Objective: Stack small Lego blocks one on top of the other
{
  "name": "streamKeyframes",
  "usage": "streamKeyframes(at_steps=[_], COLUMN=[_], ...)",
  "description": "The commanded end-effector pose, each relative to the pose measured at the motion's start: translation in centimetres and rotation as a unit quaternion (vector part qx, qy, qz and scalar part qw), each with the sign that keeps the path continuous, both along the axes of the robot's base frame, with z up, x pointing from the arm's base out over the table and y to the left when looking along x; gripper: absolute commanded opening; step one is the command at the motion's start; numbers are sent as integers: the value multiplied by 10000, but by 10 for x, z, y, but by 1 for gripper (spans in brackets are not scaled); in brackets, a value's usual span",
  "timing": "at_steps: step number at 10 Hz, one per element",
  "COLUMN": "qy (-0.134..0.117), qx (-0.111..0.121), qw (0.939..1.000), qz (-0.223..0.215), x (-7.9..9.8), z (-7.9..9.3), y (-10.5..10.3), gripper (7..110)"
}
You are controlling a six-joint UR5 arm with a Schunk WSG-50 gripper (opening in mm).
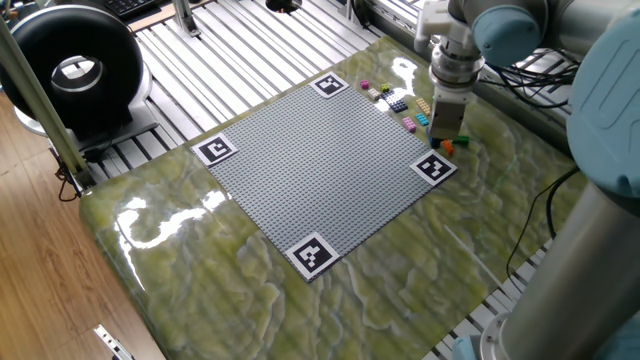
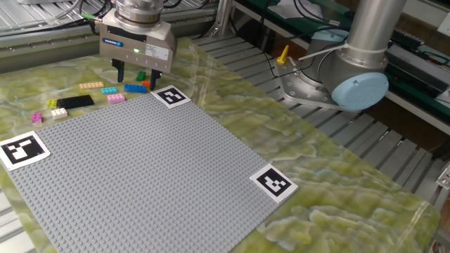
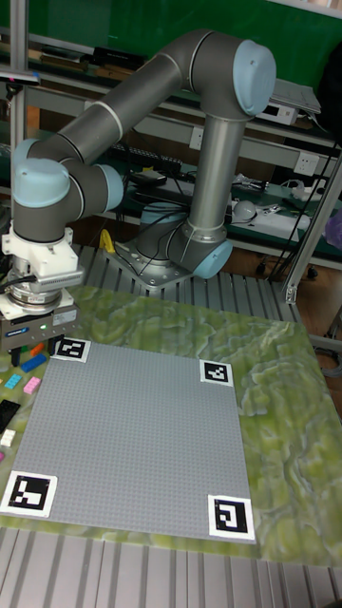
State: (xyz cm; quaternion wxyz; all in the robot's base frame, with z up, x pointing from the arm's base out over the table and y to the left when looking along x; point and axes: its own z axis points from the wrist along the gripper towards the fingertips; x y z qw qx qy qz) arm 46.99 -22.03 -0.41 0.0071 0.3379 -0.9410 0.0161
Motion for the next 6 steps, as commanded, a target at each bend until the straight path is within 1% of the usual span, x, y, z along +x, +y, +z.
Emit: streamKeyframes(at_steps=[1, 4, 6], qy=[-31, -30, -26], qx=[7, 30, 29], qw=[9999, 9998, 9995], qz=[155, 185, 300], x=[2, 1, 1], z=[0, -3, 1], y=[-1, 2, 3], gripper=[44, 44, 44])
